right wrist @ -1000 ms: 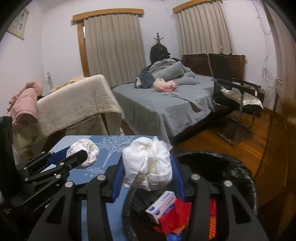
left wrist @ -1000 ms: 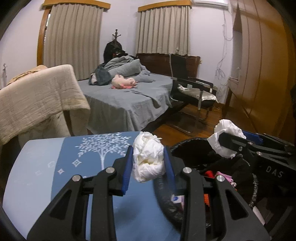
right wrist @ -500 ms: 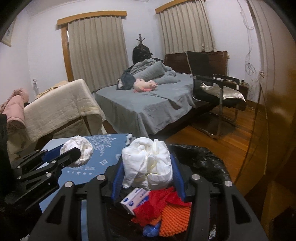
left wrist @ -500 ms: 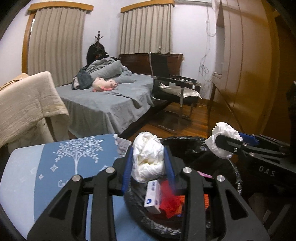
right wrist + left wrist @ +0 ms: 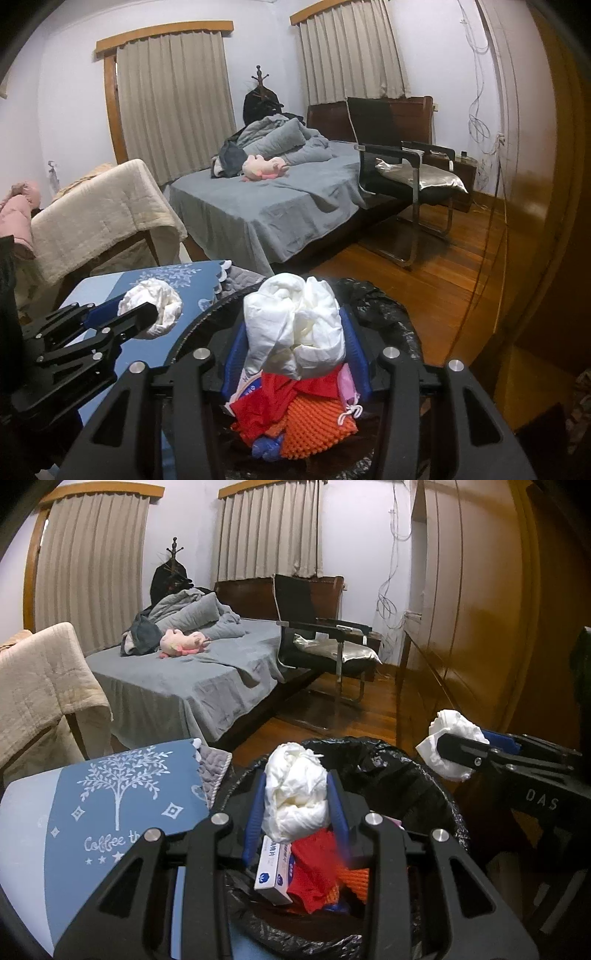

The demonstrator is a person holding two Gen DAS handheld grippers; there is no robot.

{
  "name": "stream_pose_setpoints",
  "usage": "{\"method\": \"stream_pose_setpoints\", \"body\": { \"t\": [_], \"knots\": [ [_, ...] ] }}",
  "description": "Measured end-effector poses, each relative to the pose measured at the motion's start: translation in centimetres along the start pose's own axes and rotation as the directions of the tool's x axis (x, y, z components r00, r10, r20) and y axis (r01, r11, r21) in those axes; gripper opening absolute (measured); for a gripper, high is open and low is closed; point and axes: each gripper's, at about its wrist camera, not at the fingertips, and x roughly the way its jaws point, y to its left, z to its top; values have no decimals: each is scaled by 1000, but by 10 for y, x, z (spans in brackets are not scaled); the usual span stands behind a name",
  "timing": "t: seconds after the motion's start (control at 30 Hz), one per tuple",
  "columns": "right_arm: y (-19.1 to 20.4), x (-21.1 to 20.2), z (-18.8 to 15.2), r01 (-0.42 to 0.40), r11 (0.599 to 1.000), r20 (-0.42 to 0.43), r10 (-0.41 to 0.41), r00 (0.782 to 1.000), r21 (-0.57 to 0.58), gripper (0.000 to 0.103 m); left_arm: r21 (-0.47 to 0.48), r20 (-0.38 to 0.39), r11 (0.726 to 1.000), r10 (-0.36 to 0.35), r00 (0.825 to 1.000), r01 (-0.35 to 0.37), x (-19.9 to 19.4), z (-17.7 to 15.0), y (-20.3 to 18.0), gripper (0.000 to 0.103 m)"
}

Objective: Collect trash
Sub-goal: 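Carry both tissue wads over the bin and release them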

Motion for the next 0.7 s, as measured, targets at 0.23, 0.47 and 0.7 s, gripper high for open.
{"method": "stream_pose_setpoints", "body": {
  "t": [0.23,0.47,0.7],
  "knots": [
    [-13,5,-2,13,1000,-12,-13,1000,10,48,18,-13,1000,-20,1000,20,16,-1,-10,32],
    [-25,23,-6,32,999,-43,-31,999,19,48,22,-41,999,-30,999,30,40,-2,-10,32],
    [-30,49,-8,38,999,-75,-36,997,26,48,17,-63,999,-34,997,35,62,-1,-10,32]
  ]
}}
